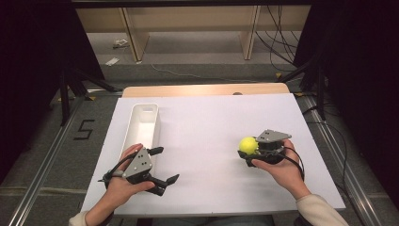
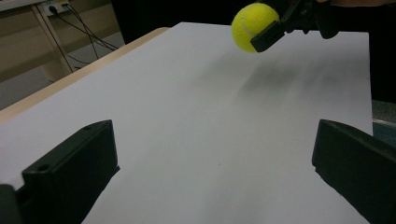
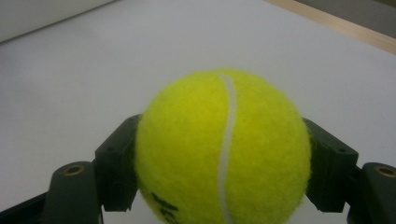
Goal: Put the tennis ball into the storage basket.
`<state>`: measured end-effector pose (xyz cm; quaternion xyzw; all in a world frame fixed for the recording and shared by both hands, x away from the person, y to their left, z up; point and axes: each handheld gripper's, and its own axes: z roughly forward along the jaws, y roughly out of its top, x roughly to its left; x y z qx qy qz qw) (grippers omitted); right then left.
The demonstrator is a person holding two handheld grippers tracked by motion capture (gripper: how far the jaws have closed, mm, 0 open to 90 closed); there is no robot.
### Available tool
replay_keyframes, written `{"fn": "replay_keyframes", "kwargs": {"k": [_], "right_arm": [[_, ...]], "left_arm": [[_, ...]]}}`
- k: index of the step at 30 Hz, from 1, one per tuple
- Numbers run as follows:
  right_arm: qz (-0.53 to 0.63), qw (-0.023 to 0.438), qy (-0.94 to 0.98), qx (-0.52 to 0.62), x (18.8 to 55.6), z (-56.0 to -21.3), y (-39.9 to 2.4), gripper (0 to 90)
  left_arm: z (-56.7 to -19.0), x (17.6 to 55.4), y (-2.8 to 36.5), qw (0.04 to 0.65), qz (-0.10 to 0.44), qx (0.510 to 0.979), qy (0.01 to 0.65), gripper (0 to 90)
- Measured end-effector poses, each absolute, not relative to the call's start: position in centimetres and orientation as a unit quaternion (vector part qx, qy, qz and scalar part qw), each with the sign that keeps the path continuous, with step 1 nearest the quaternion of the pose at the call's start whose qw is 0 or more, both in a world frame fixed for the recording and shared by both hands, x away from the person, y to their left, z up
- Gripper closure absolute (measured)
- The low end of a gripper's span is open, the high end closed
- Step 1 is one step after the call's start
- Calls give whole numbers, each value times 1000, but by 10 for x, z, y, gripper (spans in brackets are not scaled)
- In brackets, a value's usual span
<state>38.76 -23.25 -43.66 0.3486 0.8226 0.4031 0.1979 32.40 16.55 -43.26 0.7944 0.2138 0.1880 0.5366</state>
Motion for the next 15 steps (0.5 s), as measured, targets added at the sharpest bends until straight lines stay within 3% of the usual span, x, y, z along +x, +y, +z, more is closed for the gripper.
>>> {"fn": "replay_keyframes", "kwargs": {"k": [15], "right_arm": [[405,199,823,345,390,-437,-229,267]], "left_arm": [[-432,324,166,537,188,794,214,0]]}}
